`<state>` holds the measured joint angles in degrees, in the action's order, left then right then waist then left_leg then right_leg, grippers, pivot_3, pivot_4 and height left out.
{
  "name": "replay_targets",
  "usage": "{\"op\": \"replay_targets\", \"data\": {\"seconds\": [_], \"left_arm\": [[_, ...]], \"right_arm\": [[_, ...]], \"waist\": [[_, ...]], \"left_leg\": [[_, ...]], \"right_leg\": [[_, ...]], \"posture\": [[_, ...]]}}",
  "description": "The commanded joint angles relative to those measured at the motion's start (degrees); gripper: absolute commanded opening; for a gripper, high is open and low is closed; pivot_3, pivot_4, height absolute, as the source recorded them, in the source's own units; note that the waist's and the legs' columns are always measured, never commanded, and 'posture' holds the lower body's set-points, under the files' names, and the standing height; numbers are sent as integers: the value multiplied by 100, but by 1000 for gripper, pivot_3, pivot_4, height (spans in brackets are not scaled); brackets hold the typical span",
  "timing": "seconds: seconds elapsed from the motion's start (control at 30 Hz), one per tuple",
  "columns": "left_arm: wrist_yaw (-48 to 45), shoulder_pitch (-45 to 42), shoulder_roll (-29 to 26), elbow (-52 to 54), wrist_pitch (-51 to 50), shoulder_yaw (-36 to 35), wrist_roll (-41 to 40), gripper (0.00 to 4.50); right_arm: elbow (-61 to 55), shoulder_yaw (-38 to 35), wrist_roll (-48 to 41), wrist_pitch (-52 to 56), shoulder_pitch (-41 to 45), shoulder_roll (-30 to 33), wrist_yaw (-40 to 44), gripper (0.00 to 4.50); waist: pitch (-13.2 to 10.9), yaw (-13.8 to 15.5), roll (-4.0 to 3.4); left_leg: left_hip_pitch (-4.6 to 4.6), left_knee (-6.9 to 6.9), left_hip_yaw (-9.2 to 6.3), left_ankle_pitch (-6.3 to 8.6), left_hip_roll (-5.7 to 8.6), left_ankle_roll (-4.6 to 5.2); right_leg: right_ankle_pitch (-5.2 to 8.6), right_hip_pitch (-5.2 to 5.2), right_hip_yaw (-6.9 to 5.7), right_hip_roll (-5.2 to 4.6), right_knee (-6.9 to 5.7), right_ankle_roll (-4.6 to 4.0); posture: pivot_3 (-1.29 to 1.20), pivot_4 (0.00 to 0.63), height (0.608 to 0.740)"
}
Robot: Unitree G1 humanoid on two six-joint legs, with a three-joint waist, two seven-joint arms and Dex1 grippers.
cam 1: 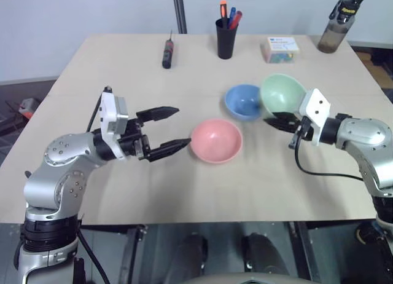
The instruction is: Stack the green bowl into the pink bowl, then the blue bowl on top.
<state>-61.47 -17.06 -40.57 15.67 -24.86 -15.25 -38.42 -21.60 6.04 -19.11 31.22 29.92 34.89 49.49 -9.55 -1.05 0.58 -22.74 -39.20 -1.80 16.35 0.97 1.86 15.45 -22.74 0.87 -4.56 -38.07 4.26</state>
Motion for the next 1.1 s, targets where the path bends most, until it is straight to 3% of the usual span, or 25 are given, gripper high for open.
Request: {"op": "replay_targets", "data": {"seconds": [0.03,0.17,0.27,0.43,0.5,0.6,0.77,0.87,1.1], "left_arm": [[124,-129,40,-206,328,-106,140,4500],[195,-150,101,-277,481,10,241,4500],[252,-104,157,-208,514,64,266,4500],[311,9,185,-107,541,64,263,4500],[329,57,178,-54,541,60,253,4500],[325,130,147,35,529,69,230,4500],[329,146,131,106,506,119,212,4500],[330,156,117,135,491,132,210,4500],[424,337,50,333,447,1,161,4500]], "right_arm": [[-313,605,-101,76,129,-412,-27,144],[47,1092,30,-163,151,-708,177,144],[327,1154,64,-220,301,-775,277,1012],[339,915,-48,-242,473,-679,448,3113],[208,557,-314,-193,500,-720,364,3653],[249,85,-427,-325,523,-430,451,3653],[2222,548,1262,-2175,914,303,368,3653],[3876,939,2025,-3404,1401,144,234,3653],[6469,1392,2940,-5065,2433,-561,-217,3653]], "waist": [[0,8,0],[1,50,2],[1,35,3],[1,21,3],[1,21,3],[1,25,3],[1,16,2],[1,-34,2],[-1,-147,1]], "left_leg": [[-2,0,-1,0,-1,-1],[-16,0,-9,-1,22,-1],[-16,-2,-10,0,30,1],[-13,1,-11,-1,17,-2],[-14,1,-11,-1,16,-2],[-15,2,-9,-1,18,-1],[-8,0,-9,-1,24,-1],[-8,7,2,-1,16,-2],[-10,13,10,-2,13,-3]], "right_leg": [[0,-2,-2,3,-1,0],[0,-5,-11,-14,9,0],[0,-4,-12,-21,9,0],[0,-6,-13,-8,5,0],[0,-7,-13,-8,6,0],[0,-7,-11,-11,6,0],[0,0,-13,-15,7,0],[0,-7,-4,-7,6,0],[0,-19,6,-7,6,0]], "posture": [[0,150,740],[0,150,740],[0,150,740],[0,150,740],[0,150,740],[0,150,740],[0,150,740],[0,150,740],[0,150,740]]}}
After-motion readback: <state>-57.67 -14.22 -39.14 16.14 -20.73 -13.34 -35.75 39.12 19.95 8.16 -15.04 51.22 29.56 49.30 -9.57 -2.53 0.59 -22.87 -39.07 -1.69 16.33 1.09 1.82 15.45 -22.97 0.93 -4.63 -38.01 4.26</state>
